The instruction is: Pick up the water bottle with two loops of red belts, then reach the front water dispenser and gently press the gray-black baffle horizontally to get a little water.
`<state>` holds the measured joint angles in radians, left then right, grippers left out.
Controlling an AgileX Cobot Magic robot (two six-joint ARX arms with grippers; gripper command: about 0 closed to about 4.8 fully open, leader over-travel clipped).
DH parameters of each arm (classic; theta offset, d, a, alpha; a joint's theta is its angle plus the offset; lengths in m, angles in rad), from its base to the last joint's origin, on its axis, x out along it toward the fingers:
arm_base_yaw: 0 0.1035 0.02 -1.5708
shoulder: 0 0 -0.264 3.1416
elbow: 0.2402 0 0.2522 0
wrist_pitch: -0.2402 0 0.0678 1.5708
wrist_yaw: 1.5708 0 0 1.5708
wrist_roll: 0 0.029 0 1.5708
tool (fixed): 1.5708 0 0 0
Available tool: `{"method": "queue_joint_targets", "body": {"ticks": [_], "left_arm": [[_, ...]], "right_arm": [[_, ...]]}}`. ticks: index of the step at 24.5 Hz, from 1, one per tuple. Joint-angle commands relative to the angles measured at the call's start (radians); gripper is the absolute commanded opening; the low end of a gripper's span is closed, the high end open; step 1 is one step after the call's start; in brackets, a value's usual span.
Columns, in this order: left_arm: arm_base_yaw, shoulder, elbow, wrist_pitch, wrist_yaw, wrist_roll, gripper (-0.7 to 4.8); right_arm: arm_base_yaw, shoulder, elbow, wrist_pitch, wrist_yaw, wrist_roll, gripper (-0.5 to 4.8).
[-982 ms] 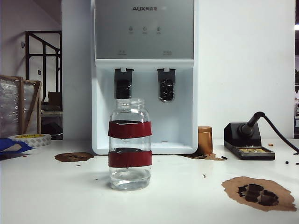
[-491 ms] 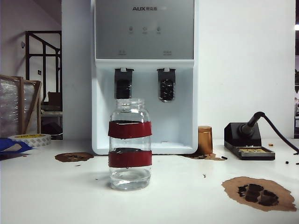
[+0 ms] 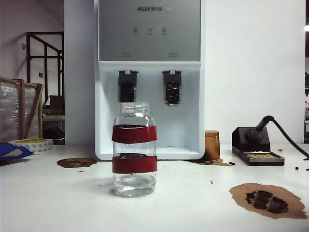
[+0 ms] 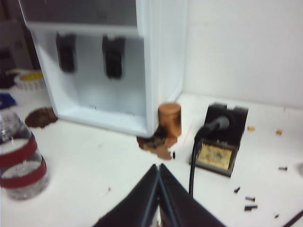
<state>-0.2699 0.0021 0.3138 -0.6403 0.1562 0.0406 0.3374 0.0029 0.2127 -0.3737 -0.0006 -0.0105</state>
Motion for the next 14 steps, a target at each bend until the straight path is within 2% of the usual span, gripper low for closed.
{"method": "queue_joint_targets", "body": {"ticks": [1, 6, 14], "left_arm": [[0.000, -0.001, -0.007, 0.009, 0.000, -0.004, -0.05], [-0.001, -0.001, -0.076, 0.034, 0.001, -0.004, -0.05], [-0.001, -0.001, -0.093, 0.053, 0.000, -0.004, -0.05]], "right_arm": [[-0.002, 0.000, -0.014, 0.006, -0.001, -0.001, 0.00], [-0.002, 0.000, -0.016, -0.029, 0.000, -0.001, 0.00], [-0.002, 0.000, -0.060, -0.033, 0.000, -0.001, 0.00]]}}
